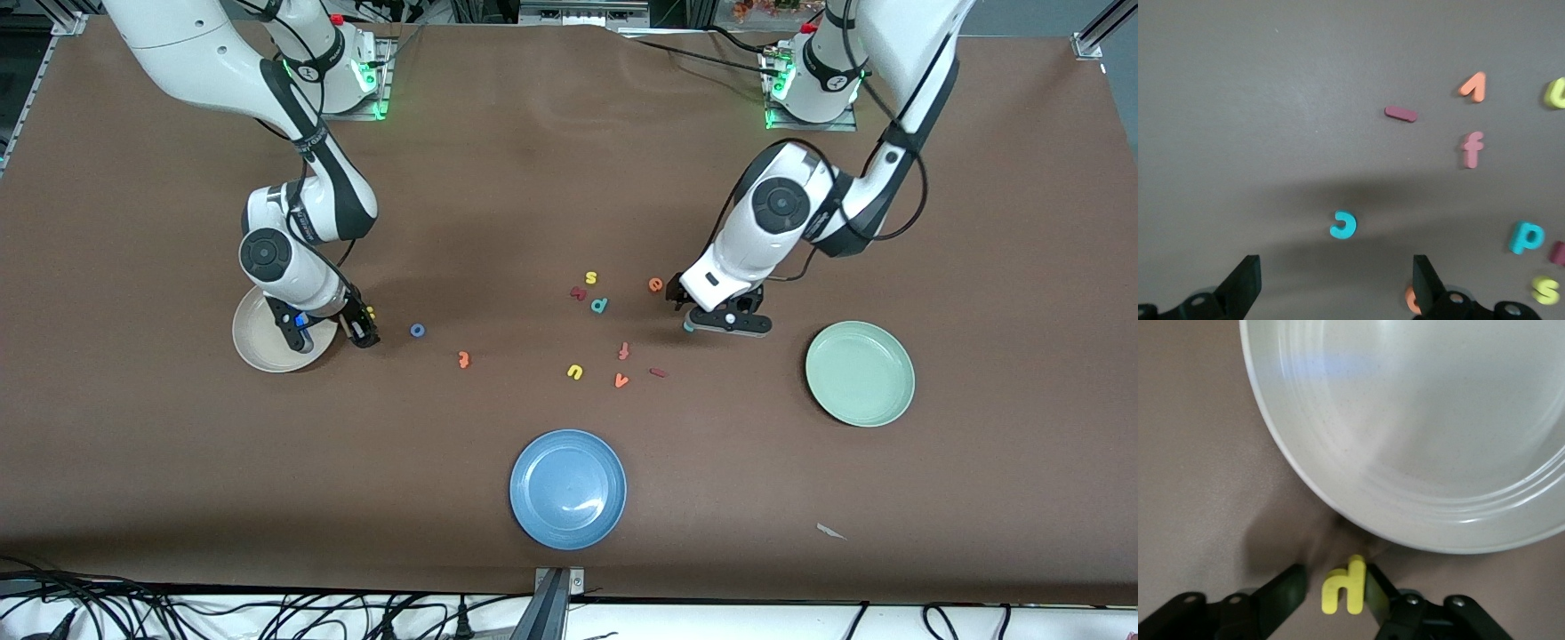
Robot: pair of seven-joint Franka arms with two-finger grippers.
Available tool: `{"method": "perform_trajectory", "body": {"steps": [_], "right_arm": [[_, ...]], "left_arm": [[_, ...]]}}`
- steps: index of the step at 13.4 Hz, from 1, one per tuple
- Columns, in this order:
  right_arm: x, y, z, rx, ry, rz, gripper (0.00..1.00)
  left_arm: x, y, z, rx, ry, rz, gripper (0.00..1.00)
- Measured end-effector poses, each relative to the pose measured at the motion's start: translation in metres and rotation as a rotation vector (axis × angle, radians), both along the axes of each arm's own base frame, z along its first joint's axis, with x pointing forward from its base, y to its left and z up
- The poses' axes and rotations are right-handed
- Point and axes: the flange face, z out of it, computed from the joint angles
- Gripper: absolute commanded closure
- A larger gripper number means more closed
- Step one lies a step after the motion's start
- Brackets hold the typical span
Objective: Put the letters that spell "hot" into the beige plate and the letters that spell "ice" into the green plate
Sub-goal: 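Grasp the yellow letter while the left gripper reaches the cyan c, then drop the letter on the white plate while the left gripper grasps the c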
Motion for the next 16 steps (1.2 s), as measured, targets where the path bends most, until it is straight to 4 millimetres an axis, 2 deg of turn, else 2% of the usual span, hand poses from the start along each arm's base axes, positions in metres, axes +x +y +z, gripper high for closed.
{"method": "perform_trajectory", "body": {"steps": [2, 7, 9, 11, 13, 16], "right_arm": [[-0.001, 0.000, -0.001, -0.001, 0.004, 0.011, 0.76], [-0.002, 0.002, -0.001, -0.004, 0.027, 0.042, 0.78], [-0.003, 0.003, -0.001, -0.007, 0.040, 0.046, 0.78], [-0.003, 0.006, 0.003, -0.023, 0.120, 0.053, 0.78], [0.008, 0.011, 0.022, -0.041, 0.197, 0.060, 0.78], [0.025, 0.015, 0.054, -0.043, 0.207, 0.078, 0.78]], "left_arm": [[-0.002, -0.002, -0.026, 0.022, 0.012, -0.018, 0.00], [0.004, -0.005, -0.051, 0.021, 0.035, -0.021, 0.06], [0.007, -0.007, -0.058, 0.018, 0.042, -0.018, 0.12], [0.007, -0.010, -0.063, 0.017, 0.049, -0.020, 0.23], [0.006, -0.011, -0.066, 0.018, 0.054, -0.022, 0.31], [0.005, -0.010, -0.068, 0.020, 0.058, -0.022, 0.41]]}}
